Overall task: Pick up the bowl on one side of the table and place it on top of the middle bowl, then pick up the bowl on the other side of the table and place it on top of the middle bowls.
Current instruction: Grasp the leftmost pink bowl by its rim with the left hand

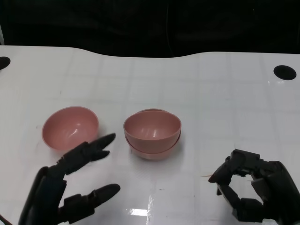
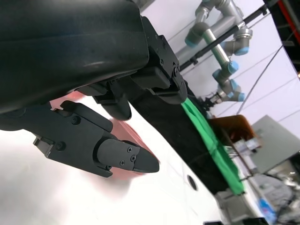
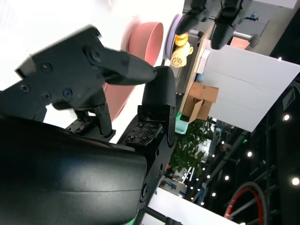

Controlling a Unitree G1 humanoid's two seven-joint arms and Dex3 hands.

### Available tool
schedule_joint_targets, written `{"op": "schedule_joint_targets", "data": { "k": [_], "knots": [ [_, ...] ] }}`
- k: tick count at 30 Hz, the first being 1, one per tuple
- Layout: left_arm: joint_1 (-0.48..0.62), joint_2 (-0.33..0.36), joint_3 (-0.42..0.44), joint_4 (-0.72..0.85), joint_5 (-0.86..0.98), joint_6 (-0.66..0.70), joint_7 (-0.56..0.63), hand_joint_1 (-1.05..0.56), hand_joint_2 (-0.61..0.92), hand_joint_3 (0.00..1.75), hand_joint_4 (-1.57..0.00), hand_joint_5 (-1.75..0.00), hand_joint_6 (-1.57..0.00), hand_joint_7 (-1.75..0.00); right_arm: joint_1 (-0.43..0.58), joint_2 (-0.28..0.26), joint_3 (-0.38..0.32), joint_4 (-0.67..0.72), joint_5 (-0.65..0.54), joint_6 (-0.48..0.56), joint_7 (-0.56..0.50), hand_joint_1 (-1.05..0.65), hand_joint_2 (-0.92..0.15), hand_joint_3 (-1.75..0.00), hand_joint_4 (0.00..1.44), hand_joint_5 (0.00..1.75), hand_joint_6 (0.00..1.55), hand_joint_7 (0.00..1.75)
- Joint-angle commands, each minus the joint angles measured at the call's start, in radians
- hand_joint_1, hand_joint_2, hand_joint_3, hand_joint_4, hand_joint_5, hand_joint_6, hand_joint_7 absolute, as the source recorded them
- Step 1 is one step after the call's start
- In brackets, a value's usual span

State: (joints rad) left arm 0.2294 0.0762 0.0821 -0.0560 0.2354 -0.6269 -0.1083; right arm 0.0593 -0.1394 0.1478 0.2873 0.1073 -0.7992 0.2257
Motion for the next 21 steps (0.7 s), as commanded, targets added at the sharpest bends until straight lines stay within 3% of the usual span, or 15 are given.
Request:
{"op": "schedule_joint_targets", "data": {
  "k": [1, 13, 17, 21],
  "knots": [
    [0.008, 0.034, 0.012, -0.058, 0.049, 0.047, 0.029, -0.43, 0.92, 0.09, -0.42, -0.36, -0.45, 0.0, 0.012, 0.004, -0.022, -0.018, 0.013, 0.018, 0.012, -0.22, -0.34, -1.42, 0.87, 1.74, 0.83, 1.49],
    [0.007, 0.1, 0.012, -0.198, 0.332, 0.218, 0.127, -0.54, 0.92, 0.11, -0.34, -0.29, -0.31, 0.0, 0.02, 0.025, -0.046, -0.023, 0.012, 0.035, 0.043, -0.23, -0.35, -1.41, 0.89, 1.75, 0.79, 1.59],
    [-0.042, 0.124, 0.01, -0.266, 0.546, 0.39, 0.131, -0.5, 0.89, 0.04, -0.34, -0.26, -0.33, 0.0, 0.027, 0.03, -0.046, -0.035, 0.013, 0.055, 0.051, -0.22, -0.37, -1.4, 0.88, 1.75, 0.78, 1.58],
    [-0.069, 0.141, -0.02, -0.28, 0.642, 0.479, 0.129, -0.5, 0.87, 0.01, -0.32, -0.23, -0.32, 0.0, 0.033, 0.033, -0.049, -0.048, 0.004, 0.068, 0.052, -0.22, -0.38, -1.39, 0.88, 1.75, 0.78, 1.57]
  ]
}}
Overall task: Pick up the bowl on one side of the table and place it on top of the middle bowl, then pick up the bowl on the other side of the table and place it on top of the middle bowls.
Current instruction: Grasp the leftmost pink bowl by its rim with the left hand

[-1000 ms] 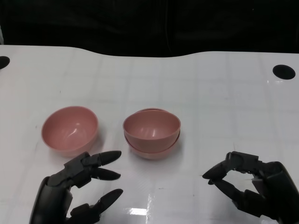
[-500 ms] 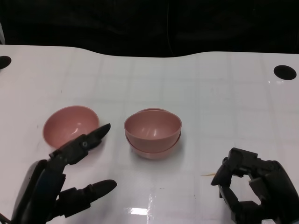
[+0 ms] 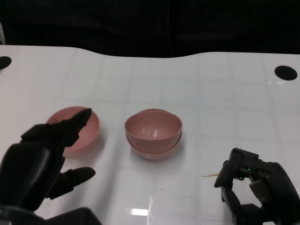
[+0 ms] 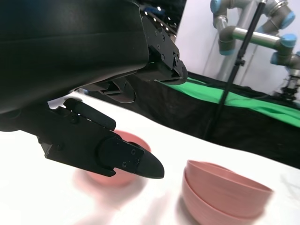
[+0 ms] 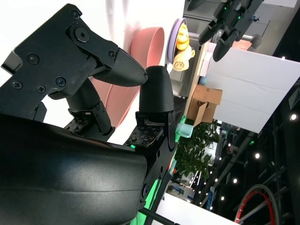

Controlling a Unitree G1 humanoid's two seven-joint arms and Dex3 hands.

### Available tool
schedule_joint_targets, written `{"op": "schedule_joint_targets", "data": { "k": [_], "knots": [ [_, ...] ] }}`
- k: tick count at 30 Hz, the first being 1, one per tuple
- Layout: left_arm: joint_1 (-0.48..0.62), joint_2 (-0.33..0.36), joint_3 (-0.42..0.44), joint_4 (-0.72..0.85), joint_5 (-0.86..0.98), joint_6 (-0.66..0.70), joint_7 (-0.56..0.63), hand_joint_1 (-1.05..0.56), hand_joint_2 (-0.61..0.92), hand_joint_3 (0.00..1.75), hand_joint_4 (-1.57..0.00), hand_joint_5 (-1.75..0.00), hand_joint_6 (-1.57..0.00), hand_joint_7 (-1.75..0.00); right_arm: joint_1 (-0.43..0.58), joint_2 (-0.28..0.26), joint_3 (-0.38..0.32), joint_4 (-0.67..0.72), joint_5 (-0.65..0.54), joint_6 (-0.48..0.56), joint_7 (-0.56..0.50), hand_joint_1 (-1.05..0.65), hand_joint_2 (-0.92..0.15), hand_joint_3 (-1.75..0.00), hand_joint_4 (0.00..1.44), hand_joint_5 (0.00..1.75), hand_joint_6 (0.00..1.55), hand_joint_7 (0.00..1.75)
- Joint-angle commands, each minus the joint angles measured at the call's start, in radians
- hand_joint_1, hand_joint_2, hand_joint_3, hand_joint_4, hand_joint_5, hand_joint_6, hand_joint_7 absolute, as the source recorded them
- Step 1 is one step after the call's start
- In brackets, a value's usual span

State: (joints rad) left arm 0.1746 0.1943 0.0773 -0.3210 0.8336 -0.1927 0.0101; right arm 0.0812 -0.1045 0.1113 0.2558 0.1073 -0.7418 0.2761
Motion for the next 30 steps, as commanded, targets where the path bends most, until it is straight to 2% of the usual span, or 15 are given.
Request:
{"op": "schedule_joint_targets", "data": {
  "k": [1, 5, 11, 20, 30],
  "knots": [
    [-0.017, 0.026, -0.021, -0.017, 0.052, 0.057, 0.012, -0.5, 0.87, 0.01, -0.32, -0.23, -0.32, 0.0, 0.012, -0.001, -0.014, -0.018, 0.003, 0.012, 0.002, -0.22, -0.38, -1.39, 0.88, 1.75, 0.78, 1.57],
    [-0.1, 0.038, -0.075, 0.03, 0.152, 0.18, -0.025, -0.52, 0.88, 0.01, -0.34, -0.24, -0.35, -0.01, 0.014, 0.001, -0.015, -0.015, -0.009, 0.012, 0.001, -0.22, -0.38, -1.38, 0.87, 1.75, 0.78, 1.56],
    [-0.178, 0.053, -0.144, 0.099, 0.206, 0.313, -0.074, -0.5, 0.88, 0.0, -0.35, -0.24, -0.35, -0.01, 0.014, 0.001, -0.017, -0.014, -0.022, 0.008, 0.002, -0.22, -0.38, -1.38, 0.88, 1.75, 0.78, 1.55],
    [-0.294, 0.096, -0.233, 0.31, 0.202, 0.38, -0.061, -0.46, 0.89, 0.01, -0.4, -0.24, -0.36, 0.0, 0.014, -0.001, -0.016, -0.013, -0.023, 0.005, 0.01, -0.23, -0.37, -1.38, 0.88, 1.75, 0.8, 1.54],
    [-0.422, 0.107, -0.319, 0.578, 0.149, 0.402, -0.008, -0.45, 0.92, 0.04, -0.53, -0.21, -0.43, -0.03, 0.022, -0.002, -0.018, -0.031, -0.021, 0.029, 0.012, -0.24, -0.37, -1.37, 0.88, 1.75, 0.8, 1.52]
  ]
}}
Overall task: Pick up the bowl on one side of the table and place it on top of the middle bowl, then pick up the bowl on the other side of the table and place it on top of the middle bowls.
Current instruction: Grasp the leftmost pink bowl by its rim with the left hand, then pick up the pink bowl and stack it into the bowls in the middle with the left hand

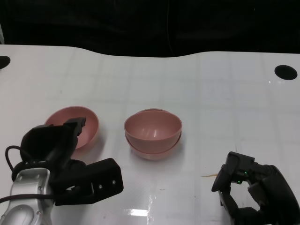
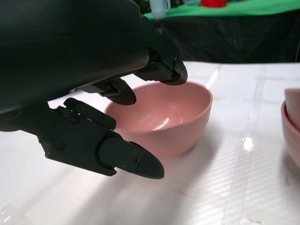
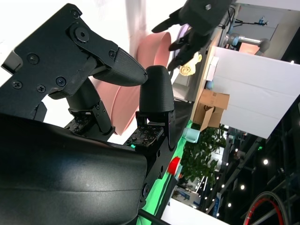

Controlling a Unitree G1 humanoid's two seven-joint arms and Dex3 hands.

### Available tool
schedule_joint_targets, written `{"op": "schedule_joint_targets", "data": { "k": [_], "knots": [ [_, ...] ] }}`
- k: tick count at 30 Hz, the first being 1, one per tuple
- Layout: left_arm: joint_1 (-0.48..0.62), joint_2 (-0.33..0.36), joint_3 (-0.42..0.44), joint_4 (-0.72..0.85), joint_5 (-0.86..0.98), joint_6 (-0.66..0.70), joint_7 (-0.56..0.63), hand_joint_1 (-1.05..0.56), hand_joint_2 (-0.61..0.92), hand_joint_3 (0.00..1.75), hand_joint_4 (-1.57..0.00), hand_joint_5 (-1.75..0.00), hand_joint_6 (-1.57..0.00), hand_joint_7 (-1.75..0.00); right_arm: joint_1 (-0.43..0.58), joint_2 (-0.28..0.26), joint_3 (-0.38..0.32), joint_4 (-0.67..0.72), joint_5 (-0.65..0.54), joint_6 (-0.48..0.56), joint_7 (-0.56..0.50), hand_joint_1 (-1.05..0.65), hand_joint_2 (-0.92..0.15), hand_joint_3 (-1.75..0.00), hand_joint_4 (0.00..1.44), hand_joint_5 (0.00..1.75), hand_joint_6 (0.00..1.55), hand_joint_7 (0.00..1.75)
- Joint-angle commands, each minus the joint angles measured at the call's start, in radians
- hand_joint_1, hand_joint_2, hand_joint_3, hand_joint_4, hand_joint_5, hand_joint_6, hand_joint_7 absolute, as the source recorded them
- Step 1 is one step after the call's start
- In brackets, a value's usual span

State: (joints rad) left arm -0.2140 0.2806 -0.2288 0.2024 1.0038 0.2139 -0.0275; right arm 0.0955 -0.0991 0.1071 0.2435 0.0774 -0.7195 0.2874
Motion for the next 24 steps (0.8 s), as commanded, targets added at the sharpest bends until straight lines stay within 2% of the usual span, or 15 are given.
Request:
{"op": "schedule_joint_targets", "data": {
  "k": [1, 3, 5, 6, 7, 8, 9, 10, 12, 18, 20, 21, 23, 24],
  "knots": [
    [-0.042, 0.024, -0.02, 0.076, -0.029, -0.012, 0.039, -0.44, 0.92, 0.06, -0.57, -0.21, -0.5, -0.05, 0.008, -0.007, -0.014, -0.02, 0.009, 0.009, 0.0, -0.24, -0.37, -1.37, 0.88, 1.75, 0.8, 1.51],
    [-0.059, 0.033, -0.033, 0.116, -0.046, -0.029, 0.06, -0.43, 0.92, 0.08, -0.6, -0.21, -0.56, -0.07, 0.009, -0.007, -0.015, -0.02, 0.008, 0.008, 0.0, -0.24, -0.38, -1.37, 0.87, 1.75, 0.8, 1.51],
    [-0.075, 0.04, -0.044, 0.154, -0.064, -0.048, 0.084, -0.39, 0.92, 0.11, -0.79, -0.31, -0.76, -0.1, 0.008, -0.008, -0.016, -0.017, 0.009, 0.005, 0.0, -0.23, -0.38, -1.36, 0.87, 1.75, 0.8, 1.51],
    [-0.088, 0.044, -0.048, 0.192, -0.077, -0.078, 0.116, -0.39, 0.92, 0.12, -0.82, -0.33, -0.79, -0.11, 0.009, -0.008, -0.017, -0.017, 0.009, 0.005, 0.0, -0.23, -0.39, -1.36, 0.87, 1.75, 0.8, 1.5],
    [-0.101, 0.048, -0.052, 0.226, -0.088, -0.104, 0.145, -0.34, 0.92, 0.11, -0.84, -0.77, -0.95, -0.14, 0.008, -0.008, -0.018, -0.015, 0.008, 0.003, 0.0, -0.23, -0.39, -1.36, 0.87, 1.75, 0.8, 1.5],
    [-0.114, 0.052, -0.058, 0.259, -0.095, -0.129, 0.176, -0.32, 0.92, 0.11, -0.83, -1.31, -1.09, -0.16, 0.007, -0.007, -0.019, -0.011, 0.006, -0.003, -0.001, -0.23, -0.39, -1.35, 0.87, 1.75, 0.8, 1.5],
    [-0.123, 0.055, -0.062, 0.284, -0.101, -0.146, 0.2, -0.31, 0.92, 0.11, -0.84, -1.52, -1.14, -0.18, 0.005, -0.007, -0.019, -0.008, 0.005, -0.008, -0.002, -0.23, -0.39, -1.35, 0.87, 1.75, 0.8, 1.5],
    [-0.129, 0.058, -0.067, 0.299, -0.106, -0.155, 0.214, -0.3, 0.92, 0.11, -0.84, -1.63, -1.17, -0.18, 0.005, -0.007, -0.02, -0.006, 0.005, -0.011, -0.002, -0.22, -0.39, -1.35, 0.87, 1.75, 0.8, 1.49],
    [-0.138, 0.063, -0.076, 0.318, -0.116, -0.165, 0.232, -0.3, 0.92, 0.11, -0.84, -1.72, -1.19, -0.19, 0.004, -0.006, -0.02, -0.005, 0.005, -0.012, -0.002, -0.22, -0.39, -1.35, 0.87, 1.75, 0.8, 1.49],
    [-0.162, 0.075, -0.096, 0.349, -0.136, -0.183, 0.265, -0.29, 0.92, 0.12, -0.84, -1.75, -1.22, -0.22, 0.005, -0.005, -0.022, -0.007, 0.004, -0.009, -0.001, -0.22, -0.39, -1.35, 0.87, 1.75, 0.81, 1.49],
    [-0.184, 0.083, -0.096, 0.365, -0.147, -0.203, 0.286, -0.27, 0.92, 0.2, -0.84, -1.75, -0.81, -1.23, 0.008, -0.005, -0.023, -0.01, -0.004, -0.004, -0.007, -0.22, -0.39, -1.35, 0.87, 1.75, 0.81, 1.48],
    [-0.188, 0.087, -0.093, 0.362, -0.154, -0.218, 0.304, -0.25, 0.92, 0.23, -0.84, -1.75, -0.69, -1.54, 0.009, -0.004, -0.023, -0.01, -0.003, -0.002, -0.006, -0.22, -0.39, -1.35, 0.87, 1.75, 0.81, 1.48],
    [-0.189, 0.091, -0.093, 0.358, -0.165, -0.232, 0.325, -0.23, 0.91, 0.24, -0.85, -1.75, -0.65, -1.7, 0.01, -0.004, -0.023, -0.011, 0.001, 0.0, -0.004, -0.22, -0.39, -1.35, 0.87, 1.75, 0.81, 1.48],
    [-0.19, 0.093, -0.094, 0.359, -0.168, -0.235, 0.331, -0.23, 0.9, 0.25, -0.85, -1.75, -0.64, -1.72, 0.01, -0.004, -0.023, -0.011, 0.001, 0.0, -0.003, -0.22, -0.39, -1.35, 0.87, 1.75, 0.81, 1.48]
  ]
}}
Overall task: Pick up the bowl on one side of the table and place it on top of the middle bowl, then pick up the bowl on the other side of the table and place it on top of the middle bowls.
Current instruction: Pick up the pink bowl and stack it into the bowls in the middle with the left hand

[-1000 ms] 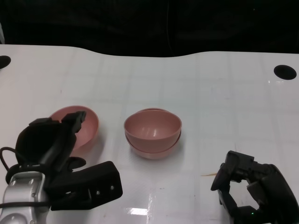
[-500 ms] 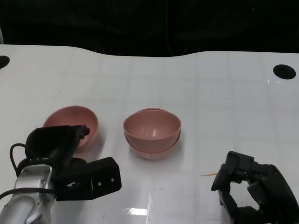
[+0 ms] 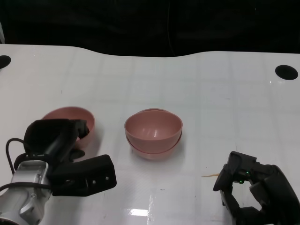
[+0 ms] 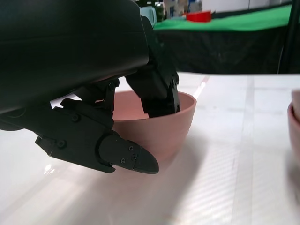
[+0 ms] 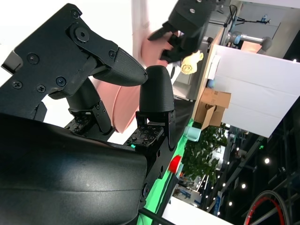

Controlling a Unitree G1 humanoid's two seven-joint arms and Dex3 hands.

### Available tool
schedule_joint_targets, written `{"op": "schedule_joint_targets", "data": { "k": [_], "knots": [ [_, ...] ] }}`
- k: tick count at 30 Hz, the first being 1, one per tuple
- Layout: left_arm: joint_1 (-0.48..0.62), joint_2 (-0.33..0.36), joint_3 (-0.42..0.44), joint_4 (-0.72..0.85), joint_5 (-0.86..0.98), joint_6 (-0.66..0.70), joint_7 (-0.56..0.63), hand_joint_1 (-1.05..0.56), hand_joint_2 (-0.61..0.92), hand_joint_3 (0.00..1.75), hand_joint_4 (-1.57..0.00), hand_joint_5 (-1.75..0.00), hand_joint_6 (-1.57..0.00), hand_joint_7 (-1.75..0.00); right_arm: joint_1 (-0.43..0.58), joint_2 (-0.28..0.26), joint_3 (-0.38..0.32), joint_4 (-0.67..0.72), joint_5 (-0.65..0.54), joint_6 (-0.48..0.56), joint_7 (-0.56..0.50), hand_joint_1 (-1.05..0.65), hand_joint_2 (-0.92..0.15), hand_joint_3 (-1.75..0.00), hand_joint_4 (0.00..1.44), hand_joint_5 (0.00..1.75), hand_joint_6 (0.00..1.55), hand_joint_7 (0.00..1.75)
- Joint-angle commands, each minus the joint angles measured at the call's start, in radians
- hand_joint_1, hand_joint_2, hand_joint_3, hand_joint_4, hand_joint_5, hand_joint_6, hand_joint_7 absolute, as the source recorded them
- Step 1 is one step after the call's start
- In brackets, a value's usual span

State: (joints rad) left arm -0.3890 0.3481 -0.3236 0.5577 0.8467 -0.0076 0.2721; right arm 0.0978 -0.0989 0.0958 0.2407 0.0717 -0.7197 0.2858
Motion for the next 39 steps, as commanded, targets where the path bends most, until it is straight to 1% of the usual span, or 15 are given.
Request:
{"op": "schedule_joint_targets", "data": {
  "k": [1, 5, 6, 9, 10, 15, 18, 20, 24, 27, 30, 33, 36, 37, 39],
  "knots": [
    [-0.016, 0.026, -0.001, 0.006, -0.013, -0.015, 0.034, -0.22, 0.9, 0.25, -0.85, -1.75, -0.64, -1.73, 0.007, -0.004, -0.012, -0.008, 0.007, 0.0, -0.001, -0.22, -0.39, -1.35, 0.87, 1.75, 0.81, 1.48],
    [0.011, 0.044, 0.018, -0.158, -0.027, -0.032, 0.024, -0.21, 0.91, 0.29, -0.82, -1.75, -0.6, -1.75, 0.008, -0.005, -0.015, -0.004, 0.004, -0.007, -0.003, -0.22, -0.39, -1.35, 0.87, 1.75, 0.81, 1.48],
    [0.014, 0.047, 0.021, -0.191, -0.031, -0.042, 0.025, -0.21, 0.87, 0.32, -0.83, -1.75, -0.6, -1.75, 0.007, -0.005, -0.015, -0.002, 0.006, -0.008, 0.0, -0.23, -0.39, -1.35, 0.87, 1.75, 0.81, 1.48],
    [0.02, 0.054, 0.026, -0.27, -0.036, -0.063, 0.023, -0.2, 0.62, 0.76, -0.85, -1.75, -0.62, -1.75, 0.006, -0.004, -0.015, 0.002, 0.009, -0.008, 0.002, -0.23, -0.39, -1.34, 0.87, 1.75, 0.81, 1.48],
    [0.02, 0.057, 0.027, -0.293, -0.035, -0.061, 0.011, -0.2, 0.59, 0.82, -0.85, -1.75, -0.63, -1.75, 0.006, -0.003, -0.016, 0.003, 0.007, -0.009, 0.001, -0.23, -0.4, -1.34, 0.87, 1.75, 0.81, 1.48],
    [0.021, 0.068, 0.031, -0.364, -0.057, -0.095, -0.031, -0.23, 0.58, 0.94, -0.84, -1.75, -0.65, -1.75, 0.006, -0.003, -0.016, 0.003, -0.003, -0.012, -0.004, -0.23, -0.4, -1.34, 0.88, 1.75, 0.81, 1.47],
    [0.011, 0.072, 0.033, -0.384, -0.077, -0.153, -0.028, -0.23, 0.55, 1.0, -0.85, -1.75, -0.67, -1.75, 0.005, -0.001, -0.016, 0.002, 0.001, -0.006, -0.003, -0.23, -0.4, -1.34, 0.88, 1.75, 0.82, 1.46],
    [0.003, 0.074, 0.036, -0.397, -0.111, -0.183, -0.059, -0.23, 0.55, 1.04, -0.86, -1.75, -0.68, -1.75, 0.005, -0.001, -0.016, 0.003, 0.002, -0.006, -0.001, -0.23, -0.4, -1.34, 0.88, 1.75, 0.82, 1.46],
    [-0.038, 0.083, 0.036, -0.349, -0.185, -0.312, -0.096, -0.22, 0.51, 1.14, -0.88, -1.75, -0.71, -1.75, 0.009, 0.0, -0.015, -0.007, -0.001, 0.004, -0.004, -0.23, -0.41, -1.33, 0.87, 1.75, 0.82, 1.46],
    [-0.063, 0.088, 0.035, -0.311, -0.222, -0.382, -0.127, -0.22, 0.49, 1.16, -0.88, -1.75, -0.71, -1.75, 0.009, 0.001, -0.014, -0.007, 0.002, 0.004, -0.001, -0.22, -0.41, -1.33, 0.87, 1.75, 0.82, 1.46],
    [-0.069, 0.086, 0.041, -0.296, -0.225, -0.403, -0.132, -0.23, 0.49, 1.17, -0.88, -1.75, -0.71, -1.75, 0.009, 0.001, -0.014, -0.007, 0.003, 0.005, 0.0, -0.22, -0.41, -1.33, 0.87, 1.75, 0.82, 1.46],
    [-0.126, 0.092, 0.004, -0.236, -0.236, -0.487, -0.19, -0.22, 0.47, 1.16, -0.87, -1.75, -0.71, -1.75, 0.007, 0.004, -0.011, -0.002, 0.004, -0.002, 0.002, -0.22, -0.4, -1.34, 0.88, 1.75, 0.82, 1.46],
    [-0.165, 0.083, -0.02, -0.185, -0.231, -0.521, -0.233, -0.23, 0.48, 1.15, -0.86, -1.75, -0.71, -1.73, 0.004, 0.006, -0.013, 0.003, 0.0, -0.009, -0.001, -0.21, -0.4, -1.34, 0.88, 1.75, 0.82, 1.46],
    [-0.175, 0.08, -0.028, -0.17, -0.224, -0.528, -0.239, -0.24, 0.5, 1.09, -0.86, -1.75, -0.73, -1.69, 0.003, 0.006, -0.013, 0.006, 0.003, -0.012, 0.002, -0.22, -0.39, -1.34, 0.88, 1.75, 0.82, 1.46],
    [-0.194, 0.076, -0.048, -0.15, -0.201, -0.53, -0.255, -0.24, 0.53, 1.02, -0.85, -1.75, -0.75, -1.67, 0.001, 0.005, -0.014, 0.008, 0.004, -0.014, 0.004, -0.23, -0.39, -1.34, 0.88, 1.75, 0.83, 1.46]
  ]
}}
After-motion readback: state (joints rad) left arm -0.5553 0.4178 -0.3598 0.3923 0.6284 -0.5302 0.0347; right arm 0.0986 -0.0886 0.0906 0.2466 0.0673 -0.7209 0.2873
